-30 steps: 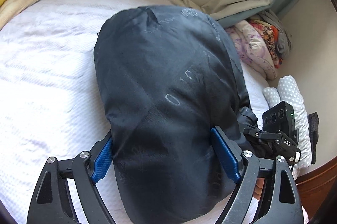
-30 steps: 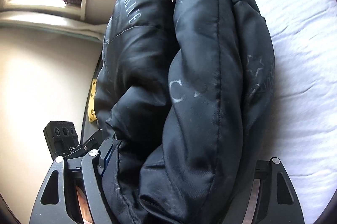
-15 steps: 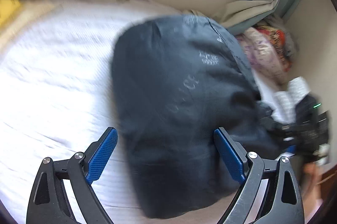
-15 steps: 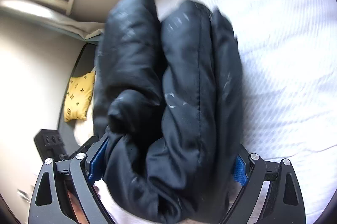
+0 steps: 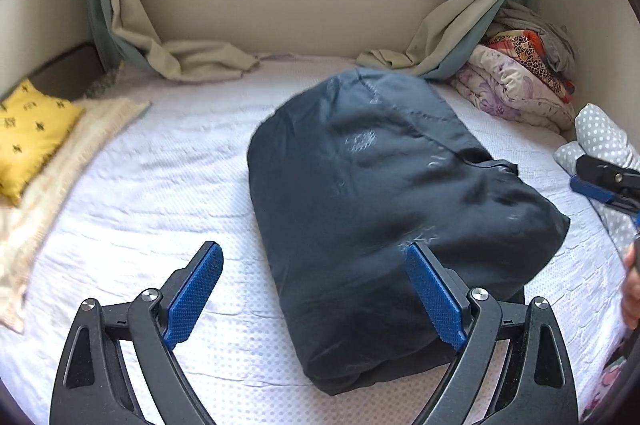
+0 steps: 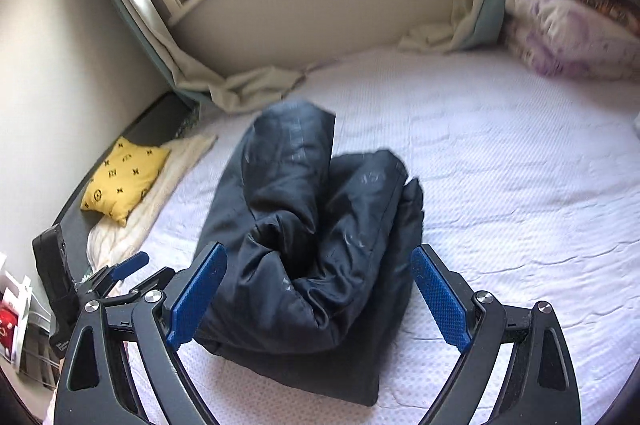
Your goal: Fold large clothes
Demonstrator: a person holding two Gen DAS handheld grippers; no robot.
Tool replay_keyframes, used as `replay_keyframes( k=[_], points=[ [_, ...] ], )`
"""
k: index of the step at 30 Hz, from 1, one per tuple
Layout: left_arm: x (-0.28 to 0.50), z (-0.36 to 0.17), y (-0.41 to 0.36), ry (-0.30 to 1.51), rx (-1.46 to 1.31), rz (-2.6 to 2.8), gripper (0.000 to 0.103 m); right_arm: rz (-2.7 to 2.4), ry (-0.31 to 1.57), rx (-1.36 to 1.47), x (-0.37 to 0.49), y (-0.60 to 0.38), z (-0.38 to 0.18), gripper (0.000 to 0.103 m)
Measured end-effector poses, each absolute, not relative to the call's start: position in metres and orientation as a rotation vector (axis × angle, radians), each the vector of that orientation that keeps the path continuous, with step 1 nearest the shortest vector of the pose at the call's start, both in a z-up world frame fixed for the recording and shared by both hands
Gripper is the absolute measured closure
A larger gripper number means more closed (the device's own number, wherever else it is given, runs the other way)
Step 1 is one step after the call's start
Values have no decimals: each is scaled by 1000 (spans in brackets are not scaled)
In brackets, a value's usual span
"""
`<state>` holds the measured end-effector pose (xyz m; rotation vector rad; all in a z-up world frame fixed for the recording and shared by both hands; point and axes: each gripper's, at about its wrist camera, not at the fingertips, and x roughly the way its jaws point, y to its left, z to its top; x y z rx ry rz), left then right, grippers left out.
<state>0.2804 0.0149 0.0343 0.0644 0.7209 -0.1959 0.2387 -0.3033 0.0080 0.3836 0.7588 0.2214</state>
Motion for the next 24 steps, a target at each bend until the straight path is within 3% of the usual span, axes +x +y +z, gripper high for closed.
replay_keyframes(
  k=[5,14,24],
  points=[
    [239,57,-3,624,184,-120,0,209,708,338,218,-286,30,10],
    [163,53,-16,647,196,-85,0,161,681,257,147,-252,21,0],
    [110,36,-11,665,137,-24,0,96,781,168,102,-232,-8,0]
  ],
)
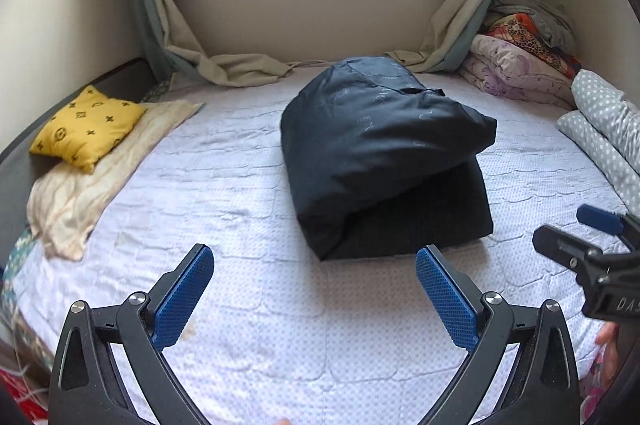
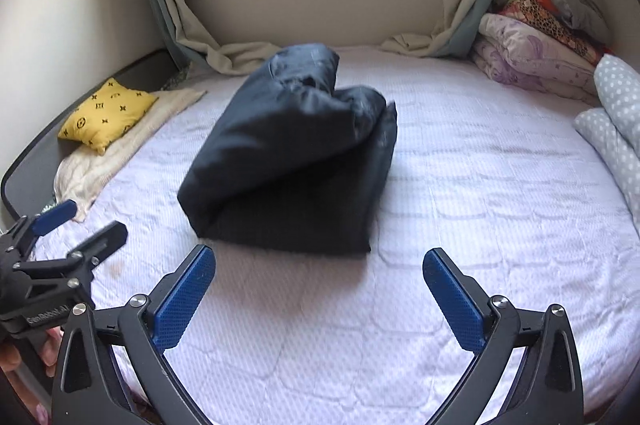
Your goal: Fold large clothes
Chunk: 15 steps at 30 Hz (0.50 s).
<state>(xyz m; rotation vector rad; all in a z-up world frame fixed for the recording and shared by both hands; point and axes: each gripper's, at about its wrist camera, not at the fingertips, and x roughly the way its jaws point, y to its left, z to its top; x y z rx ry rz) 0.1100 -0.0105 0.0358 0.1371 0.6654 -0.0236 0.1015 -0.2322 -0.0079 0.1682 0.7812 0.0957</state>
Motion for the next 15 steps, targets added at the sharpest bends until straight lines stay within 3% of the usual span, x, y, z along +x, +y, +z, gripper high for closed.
replay_keyframes(
  k=[15],
  points=[
    [85,12,-18,715,95,-55,0,76,810,144,65,-223,-31,0]
  ],
)
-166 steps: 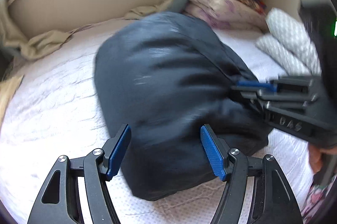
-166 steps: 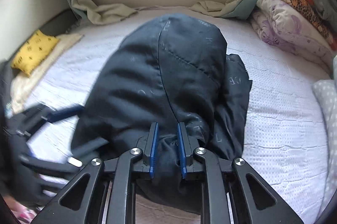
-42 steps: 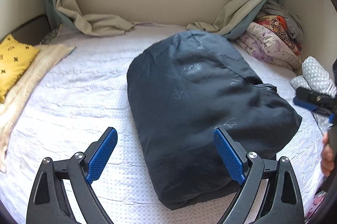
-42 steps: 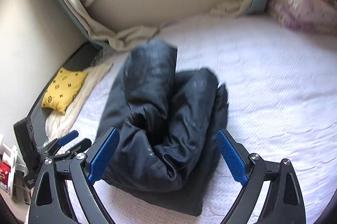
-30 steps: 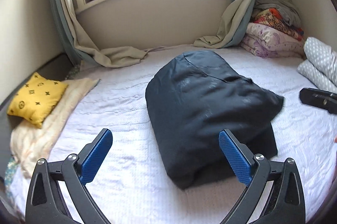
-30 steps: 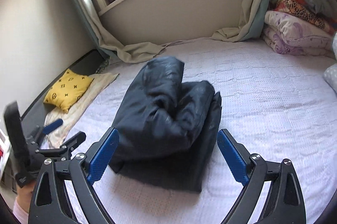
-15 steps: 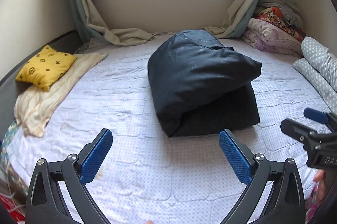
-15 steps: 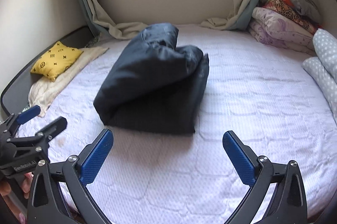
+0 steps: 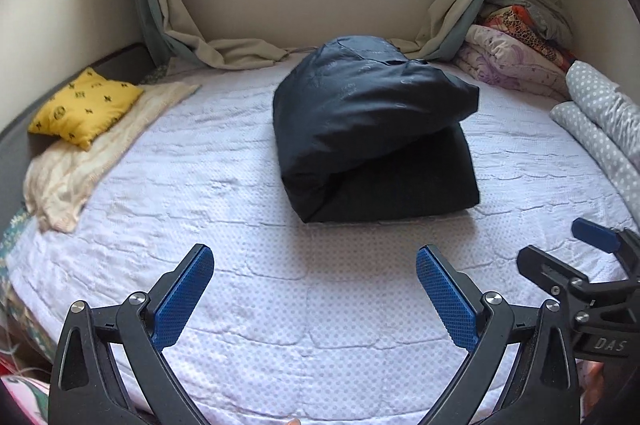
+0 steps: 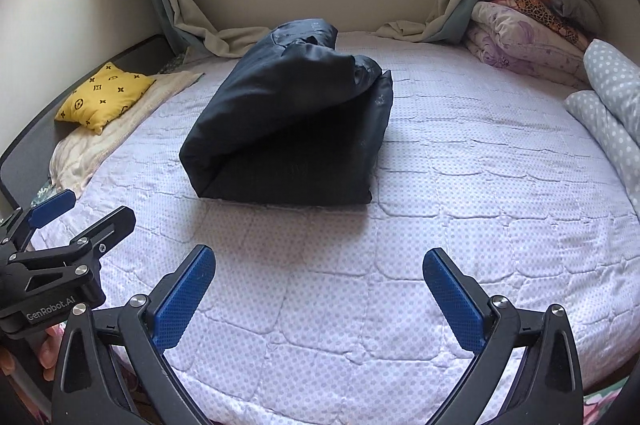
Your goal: Fold large clothes
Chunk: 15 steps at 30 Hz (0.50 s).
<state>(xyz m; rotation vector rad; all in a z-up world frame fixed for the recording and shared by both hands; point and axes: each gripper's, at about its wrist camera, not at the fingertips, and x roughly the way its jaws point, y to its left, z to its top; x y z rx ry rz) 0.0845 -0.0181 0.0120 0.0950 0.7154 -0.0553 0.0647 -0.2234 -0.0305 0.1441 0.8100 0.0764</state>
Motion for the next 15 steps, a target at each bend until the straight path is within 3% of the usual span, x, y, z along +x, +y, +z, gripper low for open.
replay_keyframes(
  k=[15],
  points=[
    [88,5,-13,731,73,-36,0,55,830,139,69,-224,-35,0]
  ],
)
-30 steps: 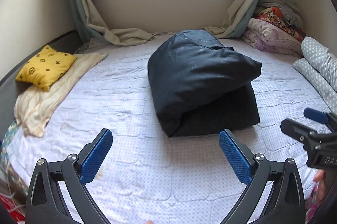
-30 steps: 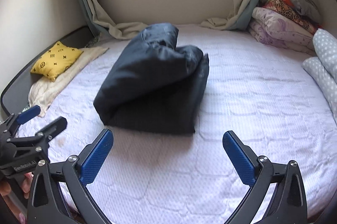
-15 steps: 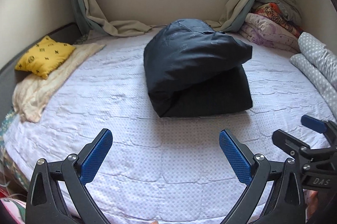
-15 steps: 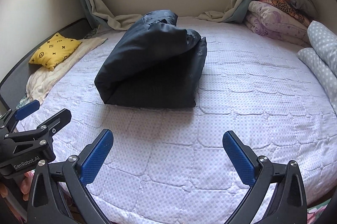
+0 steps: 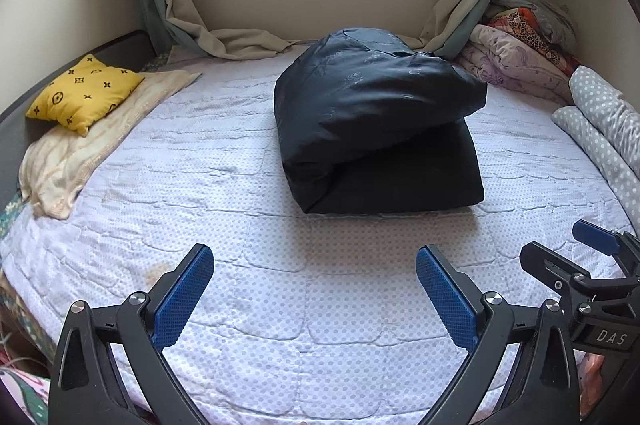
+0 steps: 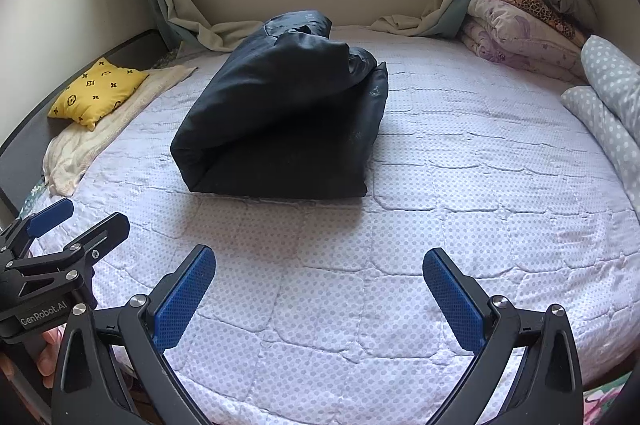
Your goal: Fold large clothes
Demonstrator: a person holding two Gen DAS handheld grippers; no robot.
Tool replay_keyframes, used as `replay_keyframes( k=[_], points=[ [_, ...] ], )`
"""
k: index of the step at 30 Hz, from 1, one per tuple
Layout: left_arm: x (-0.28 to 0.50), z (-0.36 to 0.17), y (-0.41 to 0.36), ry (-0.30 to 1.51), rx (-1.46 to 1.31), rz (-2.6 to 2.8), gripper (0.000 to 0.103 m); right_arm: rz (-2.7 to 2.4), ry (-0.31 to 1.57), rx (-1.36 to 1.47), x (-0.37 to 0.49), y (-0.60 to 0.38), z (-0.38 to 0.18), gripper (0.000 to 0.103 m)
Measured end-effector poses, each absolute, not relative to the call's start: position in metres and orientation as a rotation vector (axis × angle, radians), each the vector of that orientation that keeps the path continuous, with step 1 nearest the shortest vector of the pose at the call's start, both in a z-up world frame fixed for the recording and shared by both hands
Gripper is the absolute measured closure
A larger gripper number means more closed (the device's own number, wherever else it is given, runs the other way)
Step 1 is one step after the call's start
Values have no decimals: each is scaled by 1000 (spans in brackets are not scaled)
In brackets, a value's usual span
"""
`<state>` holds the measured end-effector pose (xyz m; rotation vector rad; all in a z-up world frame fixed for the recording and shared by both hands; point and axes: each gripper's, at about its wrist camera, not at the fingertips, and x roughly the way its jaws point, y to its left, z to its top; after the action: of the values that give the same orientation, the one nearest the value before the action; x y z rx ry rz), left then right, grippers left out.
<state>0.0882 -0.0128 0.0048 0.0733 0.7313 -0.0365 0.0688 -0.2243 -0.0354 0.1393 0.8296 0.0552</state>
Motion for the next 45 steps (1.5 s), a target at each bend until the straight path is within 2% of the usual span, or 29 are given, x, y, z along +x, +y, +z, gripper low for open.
replay_keyframes(
  k=[45],
  points=[
    [85,7,-18,700,114,-36,0,55,840,149,69,-227,-39,0]
  ],
)
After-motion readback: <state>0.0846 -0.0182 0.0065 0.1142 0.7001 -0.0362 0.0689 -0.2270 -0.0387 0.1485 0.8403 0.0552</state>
